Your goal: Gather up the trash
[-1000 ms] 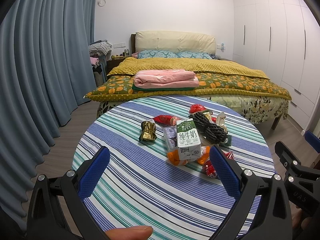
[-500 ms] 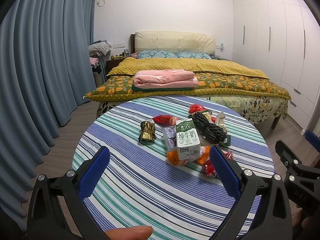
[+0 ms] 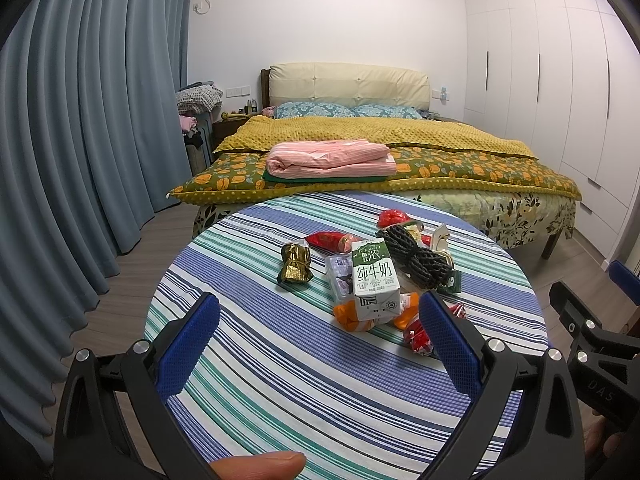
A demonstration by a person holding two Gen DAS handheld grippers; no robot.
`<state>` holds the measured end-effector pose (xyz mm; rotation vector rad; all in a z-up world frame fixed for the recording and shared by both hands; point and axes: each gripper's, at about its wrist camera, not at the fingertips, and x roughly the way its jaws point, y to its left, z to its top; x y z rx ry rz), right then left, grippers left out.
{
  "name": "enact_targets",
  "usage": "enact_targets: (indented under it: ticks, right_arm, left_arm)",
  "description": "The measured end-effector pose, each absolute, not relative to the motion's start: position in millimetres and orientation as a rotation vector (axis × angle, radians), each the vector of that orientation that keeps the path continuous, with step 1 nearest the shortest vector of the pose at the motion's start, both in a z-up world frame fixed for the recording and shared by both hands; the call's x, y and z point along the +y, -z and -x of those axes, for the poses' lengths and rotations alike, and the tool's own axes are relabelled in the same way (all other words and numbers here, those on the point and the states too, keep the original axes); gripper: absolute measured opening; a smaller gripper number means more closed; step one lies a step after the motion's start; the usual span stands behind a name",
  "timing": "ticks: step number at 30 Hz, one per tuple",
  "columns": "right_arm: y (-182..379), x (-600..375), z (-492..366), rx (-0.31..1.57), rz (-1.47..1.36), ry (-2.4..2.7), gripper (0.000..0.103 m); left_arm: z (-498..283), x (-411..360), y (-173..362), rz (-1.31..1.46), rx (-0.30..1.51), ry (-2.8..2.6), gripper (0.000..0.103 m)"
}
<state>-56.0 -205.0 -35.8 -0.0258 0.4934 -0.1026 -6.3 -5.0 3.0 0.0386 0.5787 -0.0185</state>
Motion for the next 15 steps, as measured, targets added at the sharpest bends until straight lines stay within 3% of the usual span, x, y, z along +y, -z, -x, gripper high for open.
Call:
enact_targets:
  ticks: [15]
  right_arm:
    - [36.2,-204.1,55.8,0.492,0.022,0.103,0.098]
  left_arm:
    - [6.4,-4.7,-2.9,-0.038,0.579,0.019,0.099]
